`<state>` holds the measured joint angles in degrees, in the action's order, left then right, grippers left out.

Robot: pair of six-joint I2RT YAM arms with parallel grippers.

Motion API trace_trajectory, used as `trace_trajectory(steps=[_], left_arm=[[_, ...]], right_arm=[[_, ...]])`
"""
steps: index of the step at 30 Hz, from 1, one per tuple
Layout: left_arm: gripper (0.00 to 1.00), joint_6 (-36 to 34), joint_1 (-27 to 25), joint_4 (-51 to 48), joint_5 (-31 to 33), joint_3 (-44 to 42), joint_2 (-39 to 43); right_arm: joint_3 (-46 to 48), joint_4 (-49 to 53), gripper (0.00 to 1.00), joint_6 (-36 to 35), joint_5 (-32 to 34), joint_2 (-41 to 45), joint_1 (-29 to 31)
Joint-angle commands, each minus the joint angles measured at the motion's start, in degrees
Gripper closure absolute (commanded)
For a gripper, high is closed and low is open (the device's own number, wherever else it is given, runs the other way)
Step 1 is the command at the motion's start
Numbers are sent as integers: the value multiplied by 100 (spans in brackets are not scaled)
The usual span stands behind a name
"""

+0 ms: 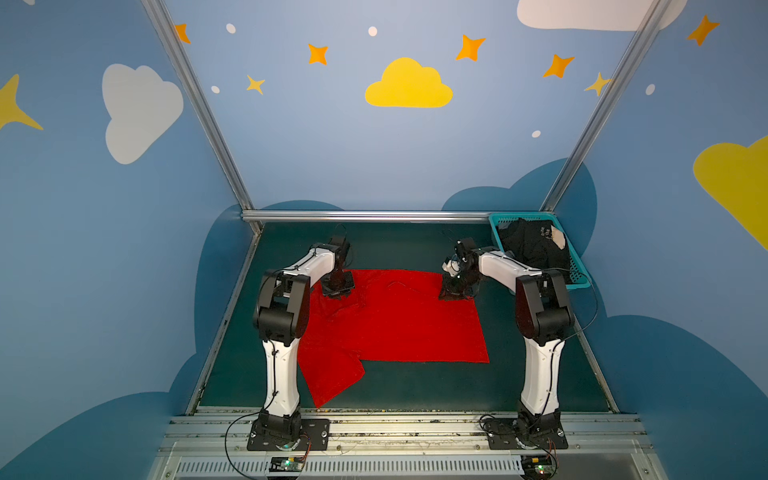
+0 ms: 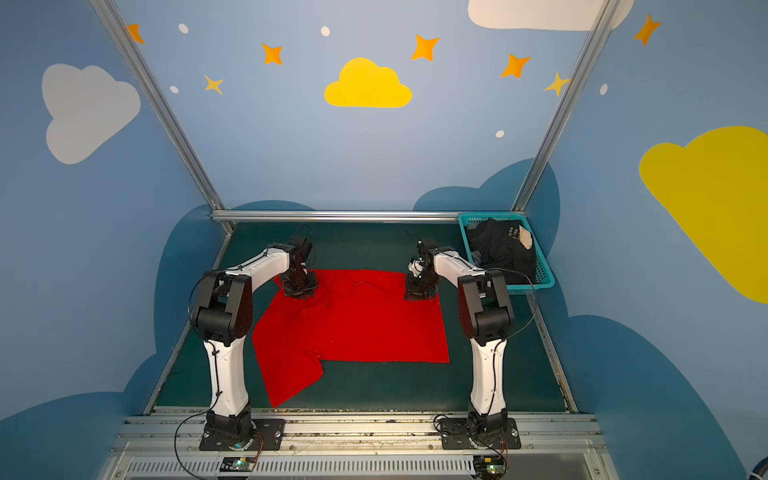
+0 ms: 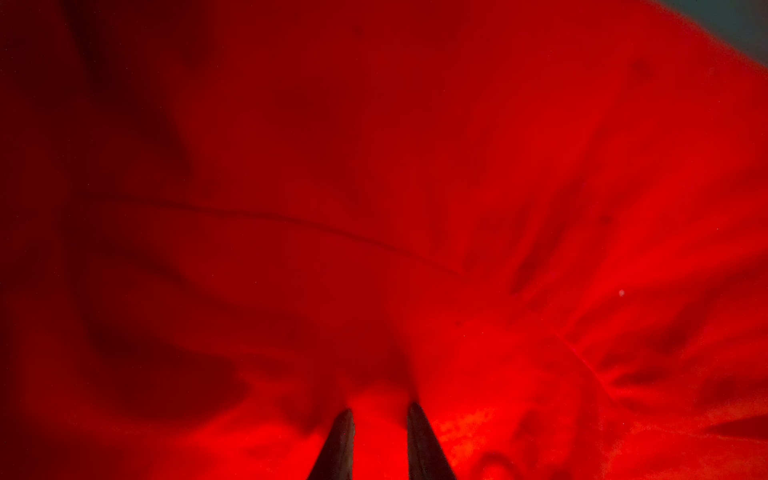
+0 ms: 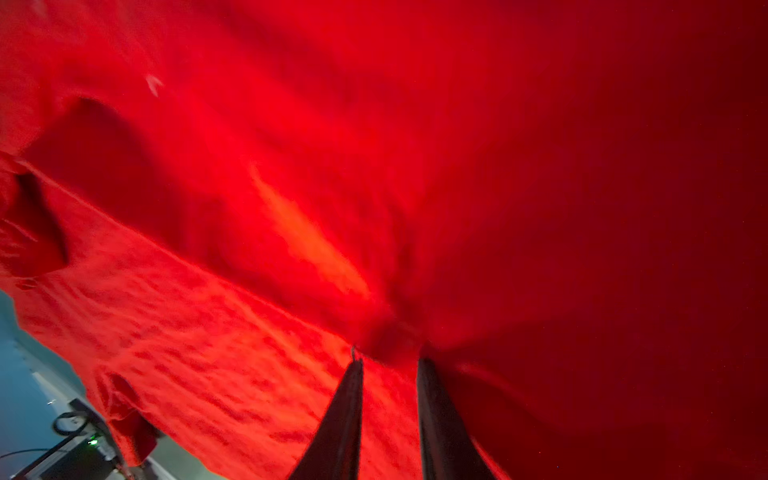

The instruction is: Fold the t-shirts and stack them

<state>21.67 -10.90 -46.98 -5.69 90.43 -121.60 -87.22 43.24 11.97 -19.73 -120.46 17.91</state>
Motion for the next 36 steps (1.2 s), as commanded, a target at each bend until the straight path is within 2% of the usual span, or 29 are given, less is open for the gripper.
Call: trace_trajectory(steps=[1,11,19,23,27,32,36], left_arm=[[74,43,164,-91,263,-95,-92],[73,-88,722,-350,648,205,-287],[69,-223,930,-575,770,756,27],[61,-295,946,-681,865,1225,131],[45,-390,974,-695,967,1687,-29],[35,-536,975,-827,828,2262,-551],[35,-640,961,-852,633,2567,-887]], right_arm=[[224,-58,74,2,355,225,20],[503,-253,77,42,179,108,-499],[402,-220,77,58,-55,184,-605],[141,-182,76,44,-328,310,-587],[-307,-29,75,-9,-538,305,-583],[-766,239,73,-115,-462,225,-598],[-894,330,72,-150,-384,195,-637]])
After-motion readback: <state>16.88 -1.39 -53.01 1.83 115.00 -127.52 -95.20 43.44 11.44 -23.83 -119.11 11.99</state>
